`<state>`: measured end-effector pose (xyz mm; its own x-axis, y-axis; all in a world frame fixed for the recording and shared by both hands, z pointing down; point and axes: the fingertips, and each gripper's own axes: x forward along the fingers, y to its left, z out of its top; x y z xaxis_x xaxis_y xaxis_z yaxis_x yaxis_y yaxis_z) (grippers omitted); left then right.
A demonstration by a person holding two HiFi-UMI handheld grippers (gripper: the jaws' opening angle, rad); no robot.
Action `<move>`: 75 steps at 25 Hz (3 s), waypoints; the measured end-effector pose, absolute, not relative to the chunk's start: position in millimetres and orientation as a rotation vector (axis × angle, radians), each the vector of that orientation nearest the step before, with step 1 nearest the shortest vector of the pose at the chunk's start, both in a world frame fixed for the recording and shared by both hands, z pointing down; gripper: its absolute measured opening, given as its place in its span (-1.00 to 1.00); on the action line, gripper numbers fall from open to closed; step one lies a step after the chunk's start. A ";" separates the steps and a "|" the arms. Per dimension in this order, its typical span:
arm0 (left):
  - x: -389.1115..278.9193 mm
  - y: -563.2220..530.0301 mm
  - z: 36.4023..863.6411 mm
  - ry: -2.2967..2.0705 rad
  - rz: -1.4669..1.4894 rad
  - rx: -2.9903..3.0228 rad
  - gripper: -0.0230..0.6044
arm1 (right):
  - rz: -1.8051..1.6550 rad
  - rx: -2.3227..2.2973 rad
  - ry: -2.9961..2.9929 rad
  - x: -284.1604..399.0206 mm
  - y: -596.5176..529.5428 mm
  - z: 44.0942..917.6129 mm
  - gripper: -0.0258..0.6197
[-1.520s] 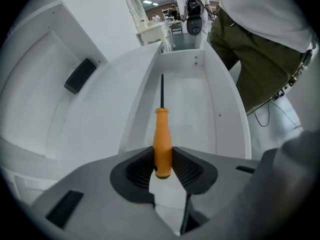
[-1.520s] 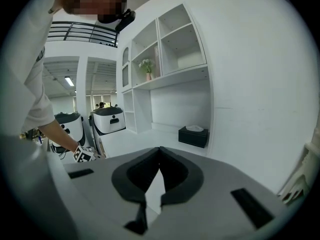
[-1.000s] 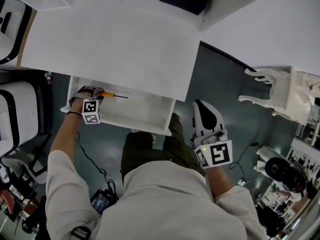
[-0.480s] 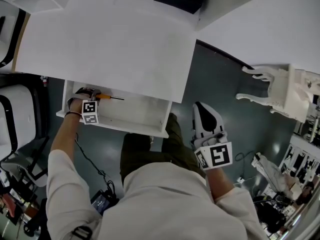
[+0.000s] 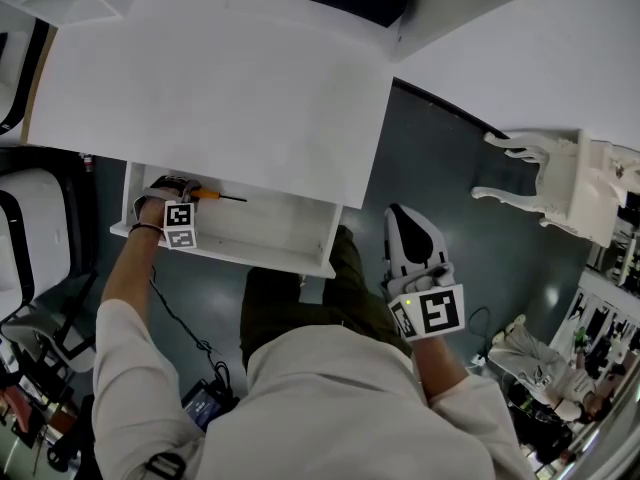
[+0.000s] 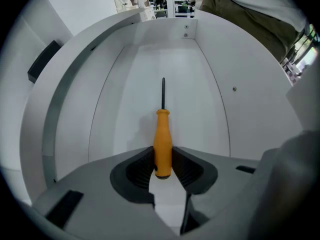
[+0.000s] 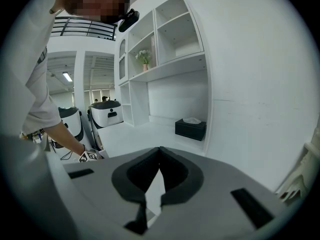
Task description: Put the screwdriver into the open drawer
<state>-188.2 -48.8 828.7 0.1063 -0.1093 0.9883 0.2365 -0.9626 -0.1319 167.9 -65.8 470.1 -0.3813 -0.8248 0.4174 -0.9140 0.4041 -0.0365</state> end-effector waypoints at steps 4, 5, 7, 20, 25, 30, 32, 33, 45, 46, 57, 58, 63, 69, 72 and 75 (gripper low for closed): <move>-187.8 -49.7 828.7 -0.116 -1.944 -2.137 -0.56 | 0.378 1.499 -2.338 167.5 -68.6 471.0 -0.91; -188.0 -49.9 829.0 -0.113 -1.947 -2.139 -0.56 | 0.378 1.496 -2.339 166.8 -69.1 471.2 -0.91; -189.3 -49.2 829.3 -0.113 -1.957 -2.142 -0.55 | 0.377 1.492 -2.342 165.4 -69.5 471.0 -0.91; -189.0 -53.9 806.8 0.017 -1.959 -2.182 -0.46 | 0.365 1.435 -2.387 156.8 -76.1 464.0 -0.91; -185.2 -58.5 774.0 0.220 -1.935 -2.283 -0.46 | 0.338 1.380 -2.444 143.1 -83.3 451.3 -0.91; -179.8 -60.9 727.7 0.515 -1.859 -2.428 -0.46 | 0.308 1.289 -2.531 118.7 -90.9 434.2 -0.91; -176.7 -60.0 706.1 0.636 -1.811 -2.479 -0.46 | 0.294 1.247 -2.566 107.5 -91.4 426.1 -0.91; -174.9 -59.4 695.2 0.698 -1.784 -2.505 -0.46 | 0.288 1.227 -2.581 102.3 -91.5 422.3 -0.91; -177.6 -50.6 544.0 1.679 -1.181 -2.680 -0.46 | 0.187 0.958 -2.757 43.5 -99.4 384.6 -0.91; -179.5 -48.1 529.2 1.759 -1.107 -2.672 -0.46 | 0.177 0.935 -2.767 39.1 -99.2 381.8 -0.91; -188.7 13.0 399.9 2.280 -0.521 -2.355 -0.70 | 0.104 0.706 -2.849 9.2 -87.8 364.5 -0.91; -187.4 19.5 392.6 2.305 -0.493 -2.327 -0.73 | 0.102 0.691 -2.853 7.8 -86.5 364.3 -0.91; -181.1 47.8 363.4 2.404 -0.374 -2.188 -0.85 | 0.076 0.611 -2.873 1.3 -83.0 360.9 -0.91; -177.6 72.1 344.4 2.471 -0.295 -2.076 -0.91 | 0.060 0.555 -2.891 -5.1 -76.9 357.6 -0.91; -177.4 82.6 340.4 2.496 -0.264 -2.046 -0.91 | 0.041 0.533 -2.895 -8.7 -72.3 355.1 -0.91; -177.8 89.8 336.2 2.516 -0.237 -2.020 -0.91 | 0.033 0.522 -2.897 -10.4 -70.3 353.0 -0.91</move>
<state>-177.8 89.8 336.2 -0.2179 -0.9621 0.1640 -0.9758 0.2116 -0.0551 -10.4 -70.3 353.0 -0.9183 -0.3435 0.1969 -0.3479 0.9375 0.0129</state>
